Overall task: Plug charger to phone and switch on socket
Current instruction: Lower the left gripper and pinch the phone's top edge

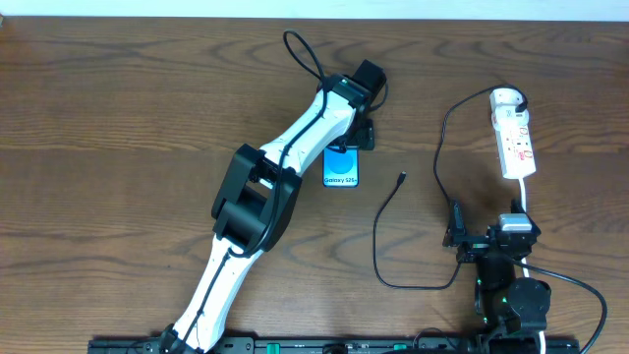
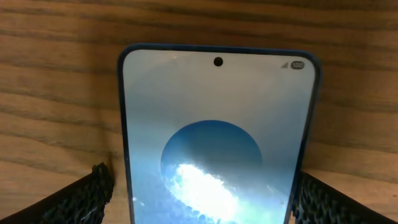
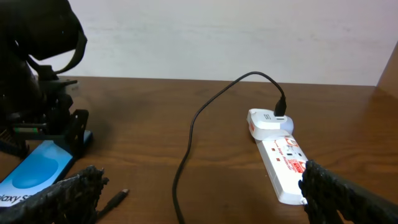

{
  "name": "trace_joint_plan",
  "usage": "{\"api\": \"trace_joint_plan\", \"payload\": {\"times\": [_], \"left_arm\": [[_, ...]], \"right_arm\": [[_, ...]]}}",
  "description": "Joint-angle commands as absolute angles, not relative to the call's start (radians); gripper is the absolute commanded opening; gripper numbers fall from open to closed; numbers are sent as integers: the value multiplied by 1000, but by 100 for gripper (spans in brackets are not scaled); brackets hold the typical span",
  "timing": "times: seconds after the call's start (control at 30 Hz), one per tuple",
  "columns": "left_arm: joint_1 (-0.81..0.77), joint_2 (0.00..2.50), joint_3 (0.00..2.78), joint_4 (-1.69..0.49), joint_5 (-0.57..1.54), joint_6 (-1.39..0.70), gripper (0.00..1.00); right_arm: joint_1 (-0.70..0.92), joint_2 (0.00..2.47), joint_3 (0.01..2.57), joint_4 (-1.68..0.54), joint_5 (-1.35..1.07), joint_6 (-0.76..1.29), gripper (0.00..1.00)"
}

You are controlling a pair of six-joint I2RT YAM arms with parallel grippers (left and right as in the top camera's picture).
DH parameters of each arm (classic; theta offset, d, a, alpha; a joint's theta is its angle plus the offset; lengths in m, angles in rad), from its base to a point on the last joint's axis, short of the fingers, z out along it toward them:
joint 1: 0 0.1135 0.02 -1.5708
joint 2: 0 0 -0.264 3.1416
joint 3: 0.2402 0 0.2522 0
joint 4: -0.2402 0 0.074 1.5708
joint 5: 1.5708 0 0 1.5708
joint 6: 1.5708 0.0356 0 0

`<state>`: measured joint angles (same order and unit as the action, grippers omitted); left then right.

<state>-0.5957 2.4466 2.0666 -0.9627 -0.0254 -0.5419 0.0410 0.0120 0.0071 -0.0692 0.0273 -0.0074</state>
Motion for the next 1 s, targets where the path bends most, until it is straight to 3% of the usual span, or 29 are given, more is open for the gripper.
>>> {"api": "trace_joint_plan", "payload": {"times": [0.0,0.97], "left_arm": [[-602,2465,2037,-957,-38,-526,92],[-635,2465,1980,-979,-31,-536,92]], "right_arm": [[33,7,6,-72,38,3,99],[33,7,6,-72,38,3,99]]}}
